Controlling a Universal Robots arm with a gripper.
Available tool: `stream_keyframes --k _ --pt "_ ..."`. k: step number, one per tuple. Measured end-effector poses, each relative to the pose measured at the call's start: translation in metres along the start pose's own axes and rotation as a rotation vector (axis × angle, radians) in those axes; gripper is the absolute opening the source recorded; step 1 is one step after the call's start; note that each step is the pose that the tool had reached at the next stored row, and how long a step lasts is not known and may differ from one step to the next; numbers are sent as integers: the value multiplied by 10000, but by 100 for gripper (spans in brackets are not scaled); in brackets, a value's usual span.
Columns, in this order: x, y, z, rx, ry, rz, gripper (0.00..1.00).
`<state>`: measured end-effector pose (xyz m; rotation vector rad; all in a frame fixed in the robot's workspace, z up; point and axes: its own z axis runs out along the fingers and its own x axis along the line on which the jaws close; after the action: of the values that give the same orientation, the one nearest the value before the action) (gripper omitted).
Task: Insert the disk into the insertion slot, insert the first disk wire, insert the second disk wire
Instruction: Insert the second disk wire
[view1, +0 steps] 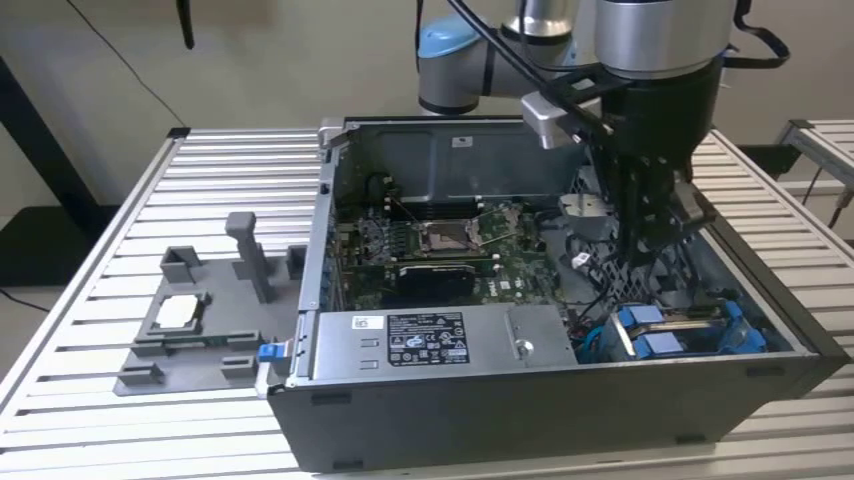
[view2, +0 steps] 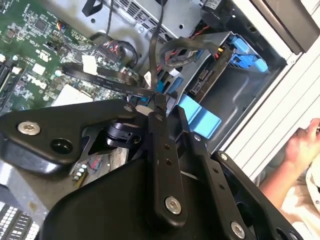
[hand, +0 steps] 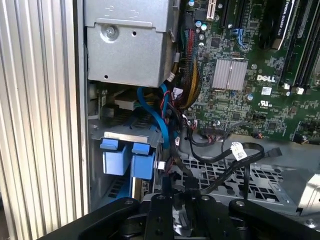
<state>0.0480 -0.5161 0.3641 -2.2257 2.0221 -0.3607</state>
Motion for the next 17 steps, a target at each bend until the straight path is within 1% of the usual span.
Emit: stream_keyframes --k 2,3,5,8,11,13,14,15,16,17 --pt "8 1 1 1 -18 16 24" --pt "11 1 1 1 -20 21 17" --pt "16 1 1 0 -25 29 15" --pt "32 3 2 -2 -29 35 15" --pt "34 3 2 -23 -26 33 15" --pt "35 0 -10 -25 -17 31 15" --pt "36 -4 -25 -25 -12 30 17" --pt "38 -10 -49 -25 -10 29 22" --pt "41 -17 -76 -25 -5 28 22" --pt "43 -23 -99 -26 -2 27 29"
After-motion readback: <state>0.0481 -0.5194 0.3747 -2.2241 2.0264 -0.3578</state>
